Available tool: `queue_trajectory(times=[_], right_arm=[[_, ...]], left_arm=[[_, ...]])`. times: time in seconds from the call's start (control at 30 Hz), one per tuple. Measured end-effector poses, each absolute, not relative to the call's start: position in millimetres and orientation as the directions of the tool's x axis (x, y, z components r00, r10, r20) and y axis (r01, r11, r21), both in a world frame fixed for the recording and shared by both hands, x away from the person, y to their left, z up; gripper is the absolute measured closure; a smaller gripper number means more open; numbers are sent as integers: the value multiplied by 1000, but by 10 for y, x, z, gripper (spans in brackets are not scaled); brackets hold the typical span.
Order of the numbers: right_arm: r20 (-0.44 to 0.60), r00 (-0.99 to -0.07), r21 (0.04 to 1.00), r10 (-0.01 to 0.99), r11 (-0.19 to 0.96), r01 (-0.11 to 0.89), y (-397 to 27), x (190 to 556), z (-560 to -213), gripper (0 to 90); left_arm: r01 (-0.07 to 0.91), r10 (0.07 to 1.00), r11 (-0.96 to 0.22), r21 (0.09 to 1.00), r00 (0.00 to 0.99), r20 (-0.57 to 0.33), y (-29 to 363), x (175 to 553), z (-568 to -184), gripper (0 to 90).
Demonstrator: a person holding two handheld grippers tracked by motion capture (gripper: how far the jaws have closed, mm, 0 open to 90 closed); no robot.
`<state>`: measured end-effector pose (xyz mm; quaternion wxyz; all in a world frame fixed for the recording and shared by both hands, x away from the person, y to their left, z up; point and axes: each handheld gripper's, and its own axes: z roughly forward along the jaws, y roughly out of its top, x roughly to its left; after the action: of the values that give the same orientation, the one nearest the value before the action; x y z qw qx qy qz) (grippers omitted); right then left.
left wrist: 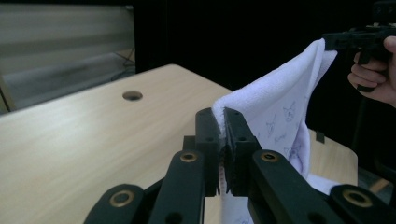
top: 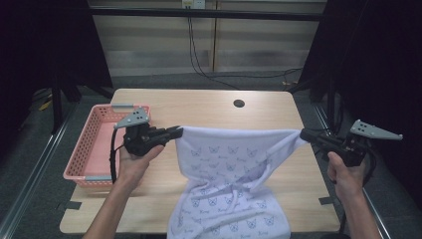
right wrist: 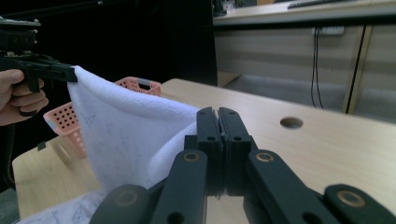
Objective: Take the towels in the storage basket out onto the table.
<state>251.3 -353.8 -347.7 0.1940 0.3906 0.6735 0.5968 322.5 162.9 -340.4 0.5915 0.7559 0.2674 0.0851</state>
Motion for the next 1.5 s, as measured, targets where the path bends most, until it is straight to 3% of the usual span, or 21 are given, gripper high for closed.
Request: queue_trajectory(times=[0.47,0.67,0.9,0.93,0.97,1.0,1.03,1.1,1.2,1.3,1.5], right_arm=[[118,-644,986,755,-15,163,-3358,2955,-2668,879],[98,-635,988,767,2,154,-3303,3219,-2551,879],[117,-580,971,806,31,238,-3273,3767,-2802,879],[114,-570,964,813,47,260,-3265,3865,-2878,876],[113,-565,958,817,61,280,-3261,3937,-2939,857],[99,-542,948,834,87,307,-3259,4042,-3049,761],[103,-515,936,851,92,339,-3271,4117,-3144,647],[112,-498,917,860,104,385,-3308,4197,-3334,634],[112,-507,904,855,124,409,-3340,4167,-3500,613],[118,-520,891,846,141,431,-3350,4081,-3605,603],[116,-608,875,785,209,437,-3204,3598,-3766,586]], left_arm=[[201,597,-131,971,798,-85,1781,3498,-2639,861],[208,643,-144,968,763,-68,1754,3768,-2536,860],[322,673,-152,934,726,-141,1661,4391,-2891,847],[337,681,-149,930,717,-151,1650,4460,-2951,807],[385,704,-109,916,681,-203,1656,4578,-3039,699],[412,715,-87,907,660,-231,1672,4645,-3101,572],[424,728,-92,901,646,-229,1684,4692,-3163,553],[434,738,-75,898,629,-243,1681,4682,-3238,496],[422,720,-150,894,666,-194,1617,4593,-3305,524],[425,692,-160,891,692,-206,1552,4468,-3384,552],[405,582,-257,877,790,-195,1389,3949,-3621,621]])
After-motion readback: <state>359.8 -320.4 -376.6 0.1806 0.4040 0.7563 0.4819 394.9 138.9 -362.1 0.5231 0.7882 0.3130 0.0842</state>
